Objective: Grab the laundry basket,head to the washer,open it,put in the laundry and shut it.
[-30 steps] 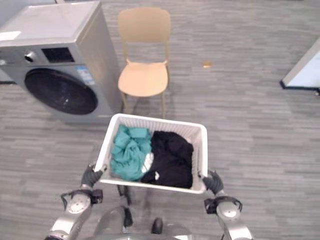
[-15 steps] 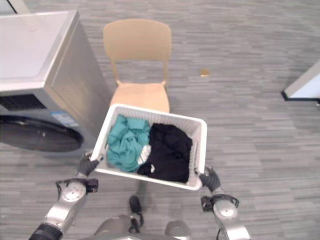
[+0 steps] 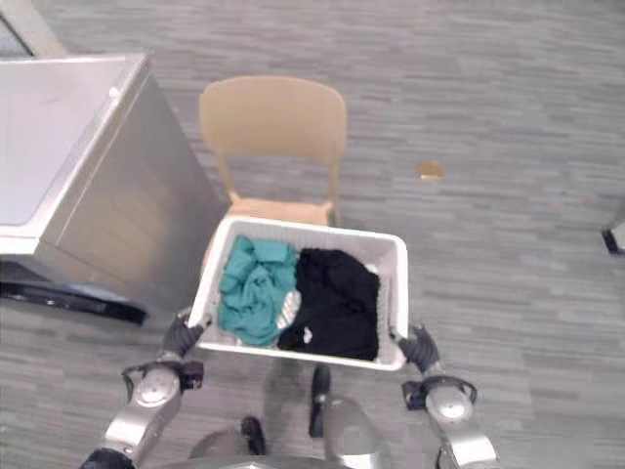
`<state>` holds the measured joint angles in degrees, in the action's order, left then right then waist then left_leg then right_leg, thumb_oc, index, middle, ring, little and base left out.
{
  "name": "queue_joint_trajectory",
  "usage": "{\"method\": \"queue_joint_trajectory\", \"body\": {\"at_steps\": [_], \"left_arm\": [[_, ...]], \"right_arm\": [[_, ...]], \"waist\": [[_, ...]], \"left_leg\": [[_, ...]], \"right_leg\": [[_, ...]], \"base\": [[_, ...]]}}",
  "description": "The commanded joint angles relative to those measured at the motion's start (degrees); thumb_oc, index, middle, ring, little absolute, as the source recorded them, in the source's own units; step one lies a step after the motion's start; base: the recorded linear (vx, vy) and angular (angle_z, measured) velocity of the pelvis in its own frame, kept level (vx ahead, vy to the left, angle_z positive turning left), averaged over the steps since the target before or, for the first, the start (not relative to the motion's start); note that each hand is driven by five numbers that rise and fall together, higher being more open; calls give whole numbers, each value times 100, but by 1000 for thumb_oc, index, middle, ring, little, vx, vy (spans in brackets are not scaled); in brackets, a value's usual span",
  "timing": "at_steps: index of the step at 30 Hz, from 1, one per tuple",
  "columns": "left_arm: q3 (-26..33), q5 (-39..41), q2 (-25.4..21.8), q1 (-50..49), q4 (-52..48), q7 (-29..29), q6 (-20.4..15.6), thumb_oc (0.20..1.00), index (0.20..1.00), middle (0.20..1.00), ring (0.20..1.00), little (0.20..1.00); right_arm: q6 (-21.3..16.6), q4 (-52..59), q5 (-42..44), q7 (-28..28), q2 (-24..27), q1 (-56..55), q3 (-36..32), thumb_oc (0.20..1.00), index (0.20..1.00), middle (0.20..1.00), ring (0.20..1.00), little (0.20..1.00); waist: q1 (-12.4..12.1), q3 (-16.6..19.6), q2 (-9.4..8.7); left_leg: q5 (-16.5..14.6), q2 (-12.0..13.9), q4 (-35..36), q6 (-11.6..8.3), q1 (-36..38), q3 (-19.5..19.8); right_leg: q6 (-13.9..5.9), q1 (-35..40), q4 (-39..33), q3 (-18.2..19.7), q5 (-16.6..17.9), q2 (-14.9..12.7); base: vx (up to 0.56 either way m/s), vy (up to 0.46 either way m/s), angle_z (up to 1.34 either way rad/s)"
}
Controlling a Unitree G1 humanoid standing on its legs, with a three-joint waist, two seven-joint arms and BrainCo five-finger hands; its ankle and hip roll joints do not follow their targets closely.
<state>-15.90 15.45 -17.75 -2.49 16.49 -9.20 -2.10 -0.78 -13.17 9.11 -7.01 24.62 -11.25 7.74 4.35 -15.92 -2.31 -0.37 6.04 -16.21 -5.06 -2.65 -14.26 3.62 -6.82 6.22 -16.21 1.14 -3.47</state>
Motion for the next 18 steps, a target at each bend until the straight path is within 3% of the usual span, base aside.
{"method": "queue_joint_trajectory", "body": {"at_steps": [1, 6, 9, 13, 16, 18], "left_arm": [[-175, -6, -68, -26, -651, 491, -489, 200, 200, 200, 200, 200], [-153, -50, -63, 1, -642, 439, -466, 200, 200, 200, 200, 200], [-203, -39, -24, 2, -607, 386, -480, 200, 200, 200, 200, 200], [-241, -48, -55, 3, -558, 411, -492, 200, 200, 200, 200, 200], [-239, -113, -195, 126, -572, 372, -532, 200, 200, 200, 200, 200], [-236, -127, -235, 197, -564, 340, -550, 200, 200, 200, 200, 200]], "right_arm": [[-649, 573, 258, 205, -4, 372, -65, 200, 200, 200, 200, 200], [-647, 492, 249, 161, 15, 386, -23, 200, 200, 200, 200, 200], [-640, 489, 238, 120, 41, 391, -27, 200, 200, 200, 200, 200], [-593, 445, 116, 128, 35, 430, -65, 200, 200, 200, 200, 200], [-594, 426, -48, 50, -48, 609, -28, 200, 200, 200, 200, 200], [-592, 395, -105, 19, -83, 685, 5, 200, 200, 200, 200, 200]], "waist": [[60, 299, 3], [10, 347, -3], [32, 322, 107], [70, 375, 203], [26, 341, 149], [6, 314, 118]], "left_leg": [[-619, 11, 254, 108, -21, -260], [38, 468, 1010, -121, -73, -72], [219, 701, 1235, -230, -48, 132], [104, 550, 1293, -223, -15, 160], [-182, 228, 1075, -43, -124, 112], [-249, 151, 1021, 17, -181, 76]], "right_leg": [[-836, 369, -128, 379, -678, -179], [-927, 512, -294, 330, -725, -276], [-986, 567, -178, 407, -859, -353], [-1065, 590, -79, 491, -881, -490], [-1233, 525, -6, 686, -759, -781], [-1280, 468, 4, 739, -711, -856]], "base": [[109, 72, 8], [92, 112, 3], [132, 251, -10], [101, 226, -14], [100, 342, 15], [15, 208, -15]]}}
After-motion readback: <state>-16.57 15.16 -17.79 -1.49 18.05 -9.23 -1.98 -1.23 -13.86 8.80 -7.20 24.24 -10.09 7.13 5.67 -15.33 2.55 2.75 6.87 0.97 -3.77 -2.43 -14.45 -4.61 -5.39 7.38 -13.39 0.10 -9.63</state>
